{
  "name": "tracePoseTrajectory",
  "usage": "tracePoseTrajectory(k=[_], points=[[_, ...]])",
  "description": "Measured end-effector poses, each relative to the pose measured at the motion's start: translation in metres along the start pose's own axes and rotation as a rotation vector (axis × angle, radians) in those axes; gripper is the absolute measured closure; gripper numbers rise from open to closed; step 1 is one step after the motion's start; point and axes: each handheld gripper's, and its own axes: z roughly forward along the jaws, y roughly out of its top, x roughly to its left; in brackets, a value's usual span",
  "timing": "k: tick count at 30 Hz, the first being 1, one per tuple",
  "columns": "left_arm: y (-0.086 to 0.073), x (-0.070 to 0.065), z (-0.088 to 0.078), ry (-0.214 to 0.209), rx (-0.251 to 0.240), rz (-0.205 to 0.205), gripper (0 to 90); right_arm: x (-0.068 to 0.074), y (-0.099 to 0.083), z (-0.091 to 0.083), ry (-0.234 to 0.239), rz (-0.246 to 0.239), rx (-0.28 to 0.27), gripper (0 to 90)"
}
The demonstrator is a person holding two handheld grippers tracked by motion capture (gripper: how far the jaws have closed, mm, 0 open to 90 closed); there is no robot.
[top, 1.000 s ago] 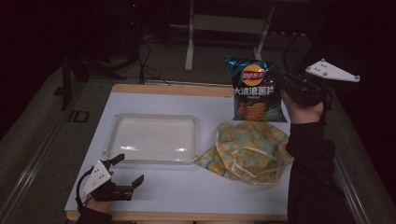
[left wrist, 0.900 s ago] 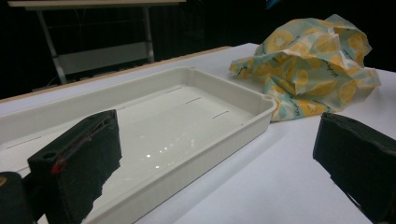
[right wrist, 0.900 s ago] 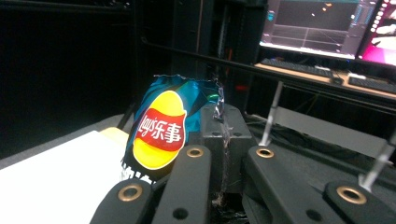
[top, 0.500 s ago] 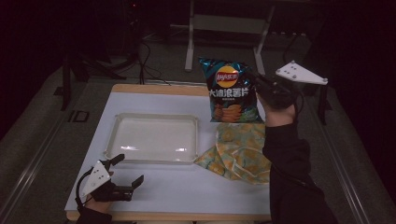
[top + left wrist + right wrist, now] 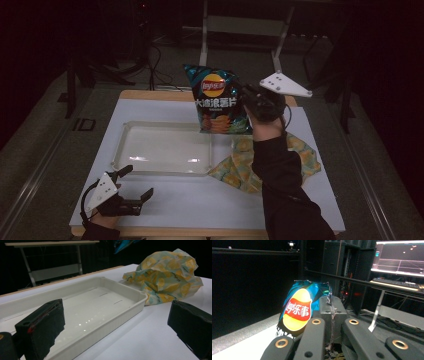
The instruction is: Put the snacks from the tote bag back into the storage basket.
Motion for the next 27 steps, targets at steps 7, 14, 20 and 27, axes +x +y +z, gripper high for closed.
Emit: tracePoseTrajectory(k=[7,14,20,27], points=[[0.0,0.0,-0.001,0.0,-0.001,0.005,1.4,0.028,-0.009,0.019,0.032,0.021,-0.016,90.0],[0.0,0.0,-0.001,-0.001,-0.003,0.002,1.4,0.052,-0.024,0.038,0.046,0.089,-0.022,90.0],[0.0,0.0,-0.001,0.0,-0.003,0.004,1.4,0.078,-0.039,0.052,0.039,0.128,-0.033,90.0],[0.0,0.0,-0.002,0.001,-0.004,0.01,1.4,0.104,-0.064,0.067,0.059,0.176,-0.015,90.0]])
